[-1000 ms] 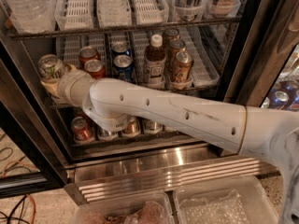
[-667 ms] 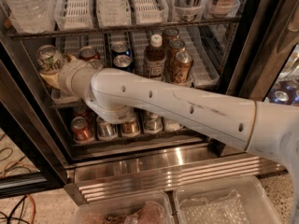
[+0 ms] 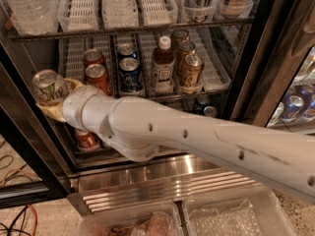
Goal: Pick 7up can from middle shelf of fridge
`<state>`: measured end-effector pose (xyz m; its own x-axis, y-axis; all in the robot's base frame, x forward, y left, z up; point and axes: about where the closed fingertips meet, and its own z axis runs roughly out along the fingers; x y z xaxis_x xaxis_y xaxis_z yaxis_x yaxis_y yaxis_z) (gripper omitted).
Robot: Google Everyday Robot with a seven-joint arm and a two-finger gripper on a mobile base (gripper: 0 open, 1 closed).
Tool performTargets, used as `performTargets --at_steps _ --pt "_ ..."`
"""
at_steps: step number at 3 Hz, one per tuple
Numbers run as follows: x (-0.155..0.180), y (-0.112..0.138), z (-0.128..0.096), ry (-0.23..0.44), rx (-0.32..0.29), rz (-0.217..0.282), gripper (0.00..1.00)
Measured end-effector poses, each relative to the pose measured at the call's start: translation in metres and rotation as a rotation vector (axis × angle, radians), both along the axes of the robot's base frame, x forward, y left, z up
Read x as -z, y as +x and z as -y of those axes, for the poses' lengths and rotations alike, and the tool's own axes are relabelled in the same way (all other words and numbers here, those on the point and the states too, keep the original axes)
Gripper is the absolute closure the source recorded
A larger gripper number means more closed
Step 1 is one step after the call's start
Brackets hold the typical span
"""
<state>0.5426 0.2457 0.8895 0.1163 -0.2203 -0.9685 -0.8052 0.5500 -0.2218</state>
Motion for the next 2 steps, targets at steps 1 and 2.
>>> performTargets --at_steps 1,2 --pt "0.014 -0.046 0.023 0.022 -0.001 -0.079 1.00" --pt "0.026 -0.070 0.071 0.029 0.071 -0.142 1.00"
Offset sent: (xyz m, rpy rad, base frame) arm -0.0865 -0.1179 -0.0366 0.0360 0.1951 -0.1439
